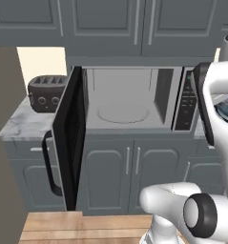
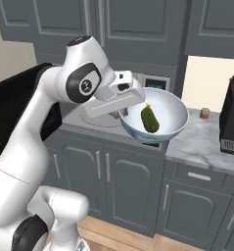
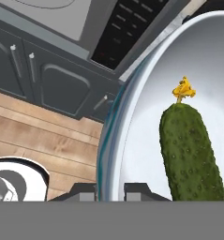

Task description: Pick the cucumber from the sink and place it in the bowl. Then pick the bowl and place it in the microwave. Then close the microwave door and press the start button.

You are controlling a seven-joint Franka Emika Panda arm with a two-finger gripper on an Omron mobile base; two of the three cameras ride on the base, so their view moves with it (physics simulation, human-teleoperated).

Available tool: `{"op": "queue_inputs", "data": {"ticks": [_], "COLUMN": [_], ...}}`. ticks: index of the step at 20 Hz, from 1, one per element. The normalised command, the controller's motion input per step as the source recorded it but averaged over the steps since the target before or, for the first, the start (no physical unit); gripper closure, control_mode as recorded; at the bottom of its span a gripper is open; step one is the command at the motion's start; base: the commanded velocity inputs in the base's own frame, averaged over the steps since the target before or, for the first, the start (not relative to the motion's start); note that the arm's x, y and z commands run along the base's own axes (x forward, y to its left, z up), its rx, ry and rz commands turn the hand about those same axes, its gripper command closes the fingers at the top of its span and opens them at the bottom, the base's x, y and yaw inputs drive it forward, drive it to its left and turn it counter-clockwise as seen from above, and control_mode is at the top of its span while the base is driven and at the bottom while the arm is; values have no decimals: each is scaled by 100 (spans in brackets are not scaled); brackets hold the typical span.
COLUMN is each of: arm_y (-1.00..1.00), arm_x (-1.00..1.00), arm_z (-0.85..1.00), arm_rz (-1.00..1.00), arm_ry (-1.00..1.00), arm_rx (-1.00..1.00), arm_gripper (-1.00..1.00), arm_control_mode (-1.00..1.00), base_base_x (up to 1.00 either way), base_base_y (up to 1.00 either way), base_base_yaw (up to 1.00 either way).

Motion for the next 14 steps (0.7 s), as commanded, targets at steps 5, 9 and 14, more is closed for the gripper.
{"op": "queue_inputs", "data": {"ticks": [5,9,14], "arm_y": [0,0,0], "arm_x": [0,0,0], "arm_z": [0,0,0], "arm_rz": [0,0,0], "arm_ry": [0,0,0], "arm_rx": [0,0,0], "arm_gripper": [100,100,100], "arm_control_mode": [100,100,100], "base_base_x": [-15,-11,-1], "base_base_y": [-1,-7,-17], "base_base_yaw": [-3,-4,-1]}}
